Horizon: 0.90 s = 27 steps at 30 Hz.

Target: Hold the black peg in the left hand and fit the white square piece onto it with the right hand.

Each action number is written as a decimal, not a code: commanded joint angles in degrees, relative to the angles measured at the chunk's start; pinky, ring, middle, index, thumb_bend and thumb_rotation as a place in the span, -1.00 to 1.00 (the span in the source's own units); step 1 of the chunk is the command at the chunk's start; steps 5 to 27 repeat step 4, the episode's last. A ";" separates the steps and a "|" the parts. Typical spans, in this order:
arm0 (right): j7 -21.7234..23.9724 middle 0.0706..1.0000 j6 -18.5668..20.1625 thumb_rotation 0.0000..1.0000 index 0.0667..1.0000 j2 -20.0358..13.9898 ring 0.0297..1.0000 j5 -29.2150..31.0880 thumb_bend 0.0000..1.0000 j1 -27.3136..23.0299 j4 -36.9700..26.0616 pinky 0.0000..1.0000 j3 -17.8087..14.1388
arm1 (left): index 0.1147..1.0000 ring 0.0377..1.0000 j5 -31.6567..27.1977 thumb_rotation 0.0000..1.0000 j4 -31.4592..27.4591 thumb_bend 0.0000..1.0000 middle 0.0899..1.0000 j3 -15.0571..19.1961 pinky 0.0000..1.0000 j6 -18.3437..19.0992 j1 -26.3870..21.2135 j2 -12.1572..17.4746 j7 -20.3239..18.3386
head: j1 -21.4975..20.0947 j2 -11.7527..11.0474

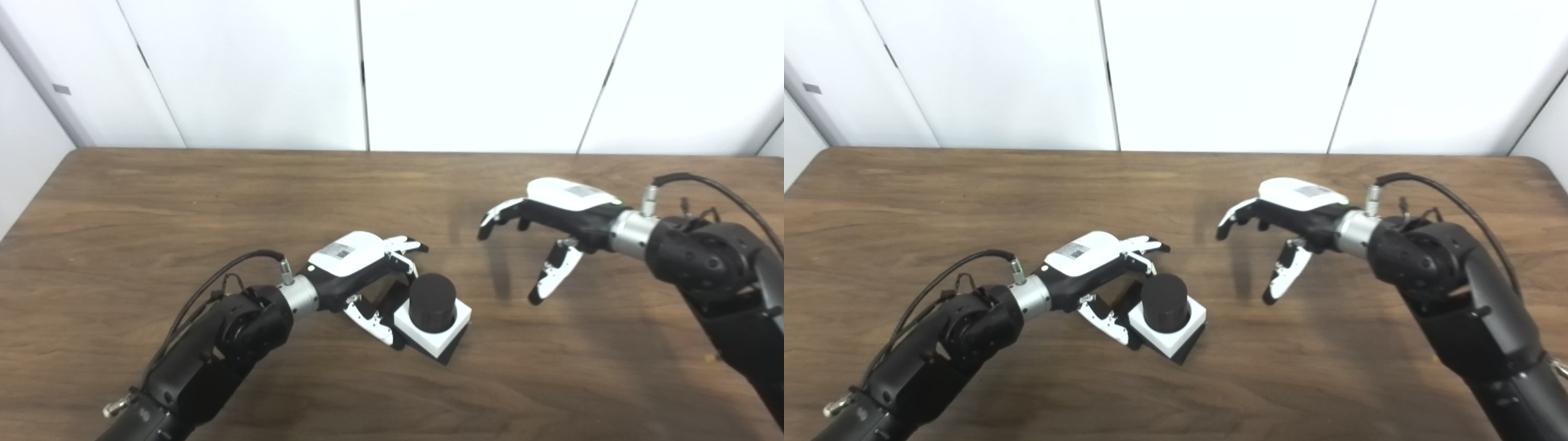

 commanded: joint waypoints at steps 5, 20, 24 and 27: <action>-5.49 0.62 0.54 -0.95 0.39 -0.88 0.55 0.34 0.67 -0.36 -0.25 0.27 -4.36 | -0.15 0.93 0.82 -0.86 1.66 0.05 0.89 -1.57 0.70 0.43 1.05 0.81 -4.15 | -0.04 -0.04; -5.49 0.62 0.54 -0.95 0.39 -0.88 0.55 0.34 0.67 -0.36 -0.25 0.27 -4.36 | -0.15 0.93 0.82 -0.86 1.66 0.05 0.89 -1.57 0.70 0.43 1.05 0.81 -4.15 | -0.04 -0.04; -5.49 0.62 0.54 -0.95 0.39 -0.88 0.55 0.34 0.67 -0.36 -0.25 0.27 -4.36 | -0.15 0.93 0.82 -0.86 1.66 0.05 0.89 -1.57 0.70 0.43 1.05 0.81 -4.15 | -0.04 -0.04; -5.49 0.62 0.54 -0.95 0.39 -0.88 0.55 0.34 0.67 -0.36 -0.25 0.27 -4.36 | -0.15 0.93 0.82 -0.86 1.66 0.05 0.89 -1.57 0.70 0.43 1.05 0.81 -4.15 | -0.04 -0.04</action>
